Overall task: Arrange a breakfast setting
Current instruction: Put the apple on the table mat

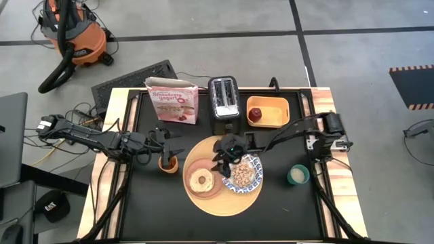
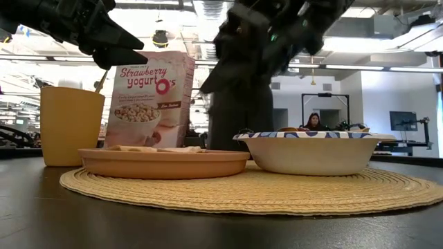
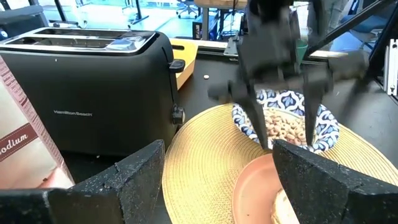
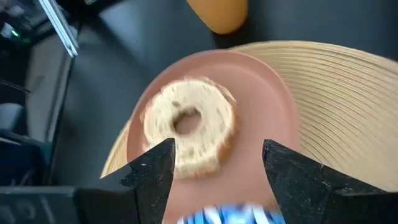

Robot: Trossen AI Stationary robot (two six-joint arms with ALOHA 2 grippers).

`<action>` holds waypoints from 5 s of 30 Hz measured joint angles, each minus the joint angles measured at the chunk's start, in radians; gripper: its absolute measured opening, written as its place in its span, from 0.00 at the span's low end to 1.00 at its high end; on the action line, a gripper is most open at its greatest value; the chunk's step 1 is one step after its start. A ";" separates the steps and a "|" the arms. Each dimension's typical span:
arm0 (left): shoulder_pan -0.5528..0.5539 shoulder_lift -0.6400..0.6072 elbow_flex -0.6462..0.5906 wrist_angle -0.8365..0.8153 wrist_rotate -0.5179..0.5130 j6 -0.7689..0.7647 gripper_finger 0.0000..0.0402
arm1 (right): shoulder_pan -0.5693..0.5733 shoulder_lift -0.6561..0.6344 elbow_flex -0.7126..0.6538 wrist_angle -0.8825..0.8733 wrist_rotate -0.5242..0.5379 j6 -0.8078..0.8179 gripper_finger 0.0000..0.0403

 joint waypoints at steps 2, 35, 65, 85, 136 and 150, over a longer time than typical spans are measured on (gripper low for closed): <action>0.000 0.000 0.000 -0.003 0.000 0.000 0.70 | -0.001 -0.066 0.001 -0.098 0.025 -0.028 0.67; 0.000 0.000 0.000 -0.003 -0.001 -0.001 0.70 | -0.378 -0.555 0.002 -0.839 0.502 -0.082 0.97; 0.000 0.000 0.000 -0.004 -0.001 0.000 0.70 | -0.588 -0.224 0.001 -0.764 0.370 -0.079 0.92; 0.000 0.000 0.000 -0.007 -0.001 -0.001 0.70 | -0.599 -0.146 0.001 -0.763 0.375 -0.081 0.70; 0.000 0.000 0.000 0.008 -0.001 0.000 0.70 | -0.005 -0.477 0.091 -0.432 0.399 -0.296 0.69; 0.000 0.000 0.000 0.003 -0.001 0.000 0.70 | 0.014 -0.115 0.528 -0.835 0.399 -0.369 0.69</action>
